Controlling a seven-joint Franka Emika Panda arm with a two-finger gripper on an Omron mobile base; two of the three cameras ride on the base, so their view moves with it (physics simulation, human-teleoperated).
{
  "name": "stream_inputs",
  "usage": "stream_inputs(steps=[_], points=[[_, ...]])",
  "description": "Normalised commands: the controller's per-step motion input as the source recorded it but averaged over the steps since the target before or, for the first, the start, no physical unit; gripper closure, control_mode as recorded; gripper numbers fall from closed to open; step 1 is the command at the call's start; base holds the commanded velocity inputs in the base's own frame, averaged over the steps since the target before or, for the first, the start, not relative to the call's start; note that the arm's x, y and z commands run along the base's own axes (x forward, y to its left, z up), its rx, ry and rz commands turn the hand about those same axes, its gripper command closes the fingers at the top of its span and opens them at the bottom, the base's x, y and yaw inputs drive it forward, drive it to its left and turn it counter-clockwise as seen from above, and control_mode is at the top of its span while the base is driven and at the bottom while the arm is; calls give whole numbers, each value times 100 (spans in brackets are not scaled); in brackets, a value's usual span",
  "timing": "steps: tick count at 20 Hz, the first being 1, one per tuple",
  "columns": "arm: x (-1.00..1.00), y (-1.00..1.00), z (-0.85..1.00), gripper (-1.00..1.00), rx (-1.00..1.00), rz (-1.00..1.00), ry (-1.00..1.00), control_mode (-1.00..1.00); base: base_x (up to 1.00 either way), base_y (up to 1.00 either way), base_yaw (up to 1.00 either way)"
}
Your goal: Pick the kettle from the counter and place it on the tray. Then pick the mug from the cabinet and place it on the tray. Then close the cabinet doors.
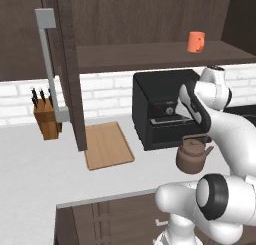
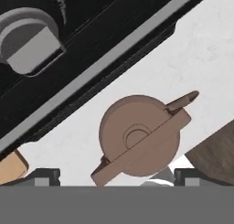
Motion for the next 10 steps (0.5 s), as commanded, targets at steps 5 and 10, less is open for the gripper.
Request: stream_inputs(steps=[5, 10], points=[[0, -2, -41, -100, 2, -9, 0, -100, 0, 0, 0], [0, -5, -33, -100, 2, -10, 0, -100, 0, 0, 0]])
